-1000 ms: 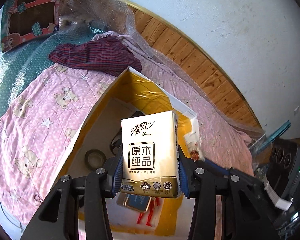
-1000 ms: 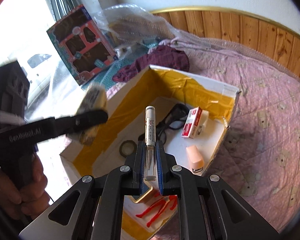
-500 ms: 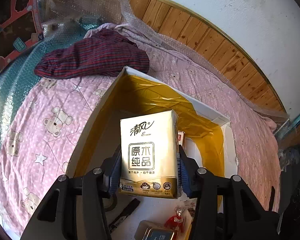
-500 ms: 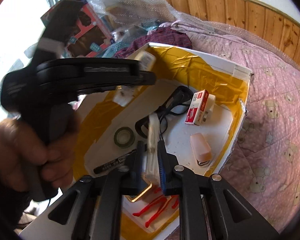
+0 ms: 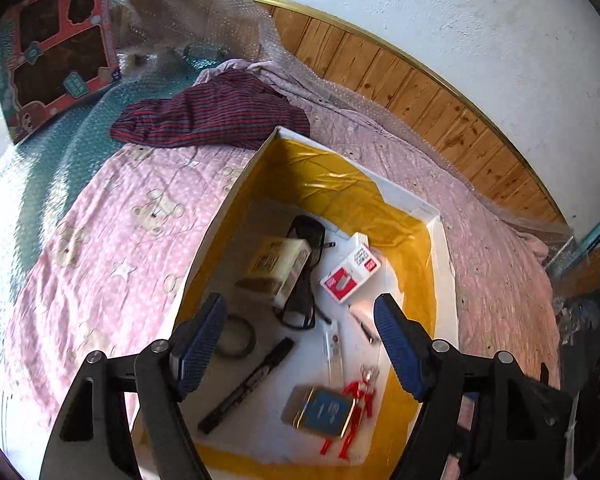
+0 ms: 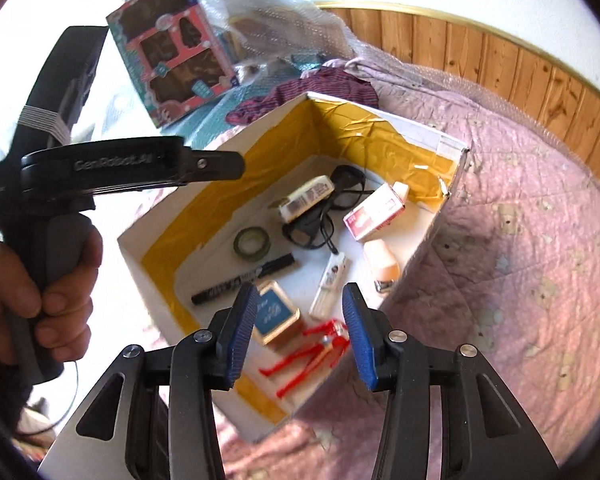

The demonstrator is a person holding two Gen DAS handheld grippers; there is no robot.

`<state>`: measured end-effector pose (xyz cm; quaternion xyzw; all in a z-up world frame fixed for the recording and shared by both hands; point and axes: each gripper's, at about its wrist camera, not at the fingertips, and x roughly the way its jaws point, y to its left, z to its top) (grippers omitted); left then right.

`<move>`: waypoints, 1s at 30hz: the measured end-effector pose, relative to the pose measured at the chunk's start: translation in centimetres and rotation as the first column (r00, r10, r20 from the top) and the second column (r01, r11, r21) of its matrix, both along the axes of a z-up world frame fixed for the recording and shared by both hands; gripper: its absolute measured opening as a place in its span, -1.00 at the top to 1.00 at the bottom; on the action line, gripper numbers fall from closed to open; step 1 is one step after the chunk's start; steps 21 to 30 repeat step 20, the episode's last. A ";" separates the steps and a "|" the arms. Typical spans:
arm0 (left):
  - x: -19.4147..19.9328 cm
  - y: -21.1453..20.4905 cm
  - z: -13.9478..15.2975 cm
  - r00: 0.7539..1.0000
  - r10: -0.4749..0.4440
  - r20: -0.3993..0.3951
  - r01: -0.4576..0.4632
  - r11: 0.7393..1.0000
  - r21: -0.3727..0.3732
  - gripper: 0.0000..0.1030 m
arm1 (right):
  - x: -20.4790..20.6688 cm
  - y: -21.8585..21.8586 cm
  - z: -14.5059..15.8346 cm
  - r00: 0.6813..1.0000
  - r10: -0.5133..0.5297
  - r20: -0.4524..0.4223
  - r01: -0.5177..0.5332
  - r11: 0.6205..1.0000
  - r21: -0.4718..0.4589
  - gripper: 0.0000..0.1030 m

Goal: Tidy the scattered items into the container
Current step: 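Lower both grippers into the box and open them to release tissue pack and tube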

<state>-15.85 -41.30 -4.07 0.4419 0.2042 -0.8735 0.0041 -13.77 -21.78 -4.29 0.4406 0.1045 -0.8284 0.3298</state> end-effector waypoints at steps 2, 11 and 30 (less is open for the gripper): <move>1.5 0.2 0.1 1.000 0.013 0.006 -0.013 1.000 0.004 -0.49 | 1.1 0.0 0.4 0.999 0.014 -0.038 -0.012 0.998 0.054 0.04; 8.4 2.4 2.7 0.998 0.017 -0.057 -0.017 1.000 -0.002 -0.50 | 3.0 1.5 0.2 0.998 0.037 0.057 -0.044 0.992 0.118 0.01; 12.2 4.7 3.9 0.997 -0.016 -0.080 0.011 0.998 -0.059 -0.51 | 4.1 1.1 2.2 0.991 0.101 0.083 -0.107 0.992 0.068 0.00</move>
